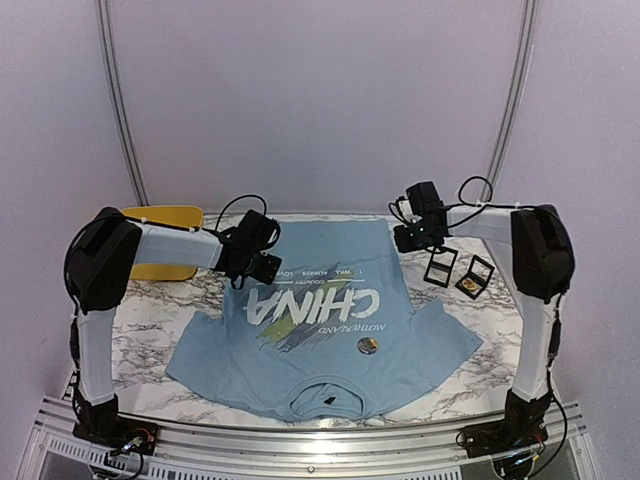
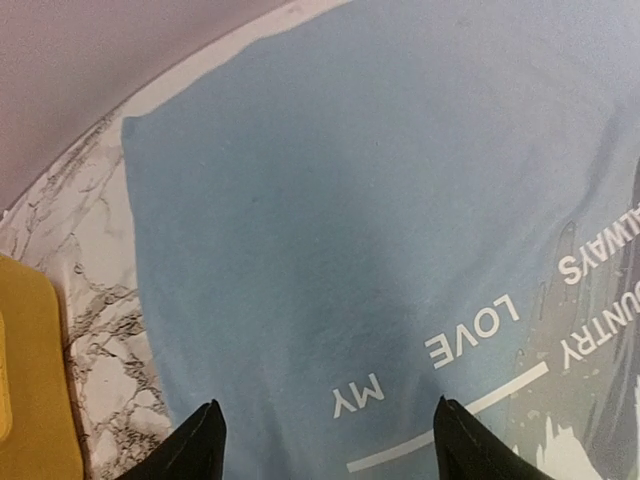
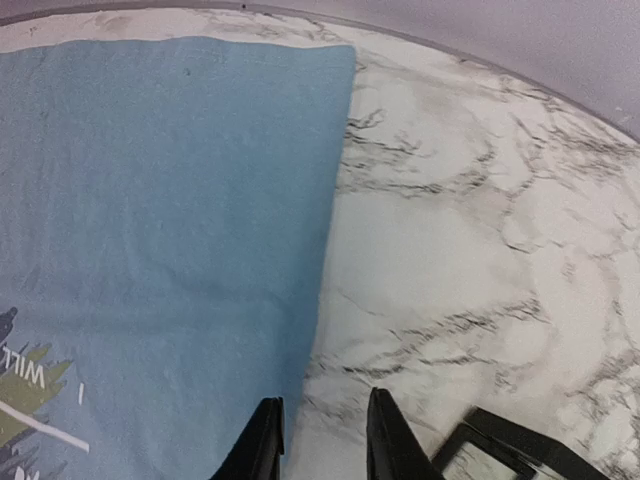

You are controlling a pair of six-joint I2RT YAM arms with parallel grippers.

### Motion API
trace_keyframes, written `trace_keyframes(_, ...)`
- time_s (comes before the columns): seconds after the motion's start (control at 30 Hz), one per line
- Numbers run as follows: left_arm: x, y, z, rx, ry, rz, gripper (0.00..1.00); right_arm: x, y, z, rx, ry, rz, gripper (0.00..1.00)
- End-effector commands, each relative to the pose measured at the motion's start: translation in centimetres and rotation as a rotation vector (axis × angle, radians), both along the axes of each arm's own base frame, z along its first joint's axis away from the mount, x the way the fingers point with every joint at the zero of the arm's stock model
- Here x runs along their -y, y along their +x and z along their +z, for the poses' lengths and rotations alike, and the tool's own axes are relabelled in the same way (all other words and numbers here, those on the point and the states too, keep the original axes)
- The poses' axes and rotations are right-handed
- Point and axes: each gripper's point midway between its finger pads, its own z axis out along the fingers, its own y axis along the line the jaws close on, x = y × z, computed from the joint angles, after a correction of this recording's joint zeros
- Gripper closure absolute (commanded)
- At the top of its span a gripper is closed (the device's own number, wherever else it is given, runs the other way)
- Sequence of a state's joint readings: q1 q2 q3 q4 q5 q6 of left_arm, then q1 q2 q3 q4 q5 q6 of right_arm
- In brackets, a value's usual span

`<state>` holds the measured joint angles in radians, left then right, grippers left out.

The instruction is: Pin the brooch onto the clothing

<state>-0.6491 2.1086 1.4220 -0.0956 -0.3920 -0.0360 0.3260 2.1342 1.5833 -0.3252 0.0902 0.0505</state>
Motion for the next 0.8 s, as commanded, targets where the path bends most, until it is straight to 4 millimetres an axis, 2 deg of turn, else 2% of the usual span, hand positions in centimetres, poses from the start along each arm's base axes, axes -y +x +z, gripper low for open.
trace_keyframes(0.0, -0.1, -0.2, 7.7, 0.151, -0.104, -0.006, 0.24, 6.5, -2.9, 5.8, 0.079, -0.078, -0.183, 0.71)
trace_keyframes(0.17, -0.4, -2.4, 10.0, 0.183, -0.205, -0.035, 0.16, 14.1, -8.5, 1.7, -0.043, -0.039, -0.406, 0.59)
trace_keyframes(0.2, -0.5, -2.8, 10.1, 0.181, -0.213, -0.042, 0.15, 15.2, -9.2, 1.2, -0.053, -0.037, -0.437, 0.52)
trace_keyframes(0.23, -0.5, -3.1, 10.2, 0.181, -0.219, -0.048, 0.14, 16.2, -10.0, 0.5, -0.068, -0.043, -0.466, 0.36)
trace_keyframes(0.27, -0.6, -3.5, 10.0, 0.177, -0.218, -0.053, 0.13, 16.9, -10.4, 0.4, -0.069, -0.048, -0.487, 0.28)
trace_keyframes(0.47, -0.5, -4.0, 9.7, 0.171, -0.207, -0.074, 0.10, 18.6, -10.3, -0.3, -0.070, -0.011, -0.541, 0.27)
trace_keyframes(0.77, 0.1, -4.2, 9.8, 0.170, -0.199, -0.102, 0.09, 18.8, -8.9, -2.8, -0.117, 0.004, -0.520, 0.35)
